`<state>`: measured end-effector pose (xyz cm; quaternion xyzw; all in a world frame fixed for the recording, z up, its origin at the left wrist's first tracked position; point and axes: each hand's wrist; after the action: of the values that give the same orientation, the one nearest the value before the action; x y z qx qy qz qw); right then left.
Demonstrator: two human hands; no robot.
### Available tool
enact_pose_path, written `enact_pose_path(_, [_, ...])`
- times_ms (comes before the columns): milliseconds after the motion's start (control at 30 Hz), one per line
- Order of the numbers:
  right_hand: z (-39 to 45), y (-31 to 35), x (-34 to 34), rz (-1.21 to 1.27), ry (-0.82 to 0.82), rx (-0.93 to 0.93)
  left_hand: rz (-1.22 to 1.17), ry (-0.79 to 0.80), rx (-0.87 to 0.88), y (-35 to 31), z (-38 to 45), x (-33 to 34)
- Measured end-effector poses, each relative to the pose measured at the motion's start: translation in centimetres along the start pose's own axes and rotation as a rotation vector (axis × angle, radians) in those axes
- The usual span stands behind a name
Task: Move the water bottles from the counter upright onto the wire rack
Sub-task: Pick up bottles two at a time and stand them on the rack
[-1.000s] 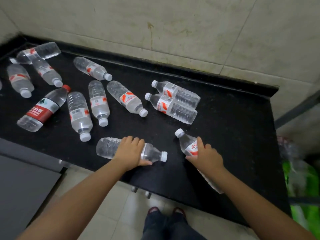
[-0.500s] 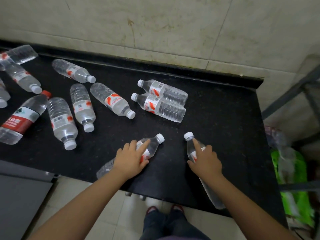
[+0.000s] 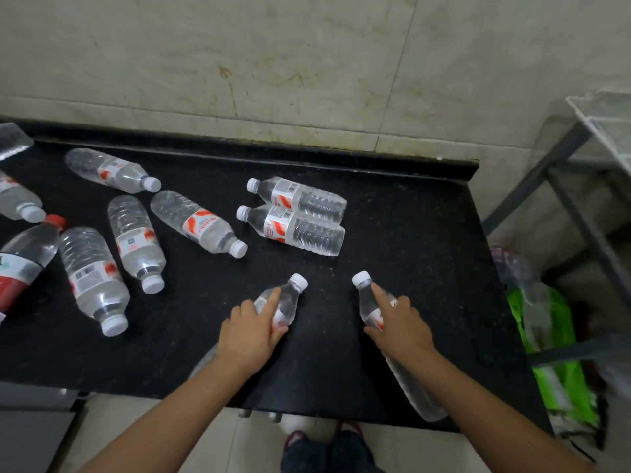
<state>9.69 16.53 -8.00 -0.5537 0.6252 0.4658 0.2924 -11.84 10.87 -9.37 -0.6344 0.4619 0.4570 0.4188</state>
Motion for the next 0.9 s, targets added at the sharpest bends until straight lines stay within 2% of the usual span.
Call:
enact_pose_path(167, [-1.5,-2.2,-1.6,0.146,-0.086,0.014,-0.127,-0.091,0.096,-3.9,0.5,-2.0])
enact_pose_path(333, [-3.5,-4.9,-6.2,0.311,-0.342,0.055,-0.196,-0.223,0.236,-10.7,1.8,-5.7])
enact_pose_path(433, [-4.3,-6.9,-10.5,0.345,-0.521,0.045,-0.244,-0.311,0.311,-15.9,2.9,-8.7])
enact_pose_path(667, [-6.2,-13.4,-21.8,0.387,-0.824,-0.063,-0.327,-0.521,0.419,-30.6,3.4,-15.3])
enact_pose_path(767, [-7.2,-17.8,-26.0,0.432,-0.927,-0.127,-0.384,-0.593,0.456,-36.8,3.0,-17.2])
enact_pose_path(900, [-8.6,-24.0,-30.5,0.62,-1.028,-0.223,-0.47,-0.657,0.472,-43.9,2.1,-18.7])
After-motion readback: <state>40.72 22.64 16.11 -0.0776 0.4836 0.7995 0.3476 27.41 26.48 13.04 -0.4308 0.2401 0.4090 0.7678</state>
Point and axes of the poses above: each hand's wrist, its own z-axis towards the middle knuckle, its own x-axis out of the palm, y = z × x, and after that the axes turned 2 degrees about z, right-handed
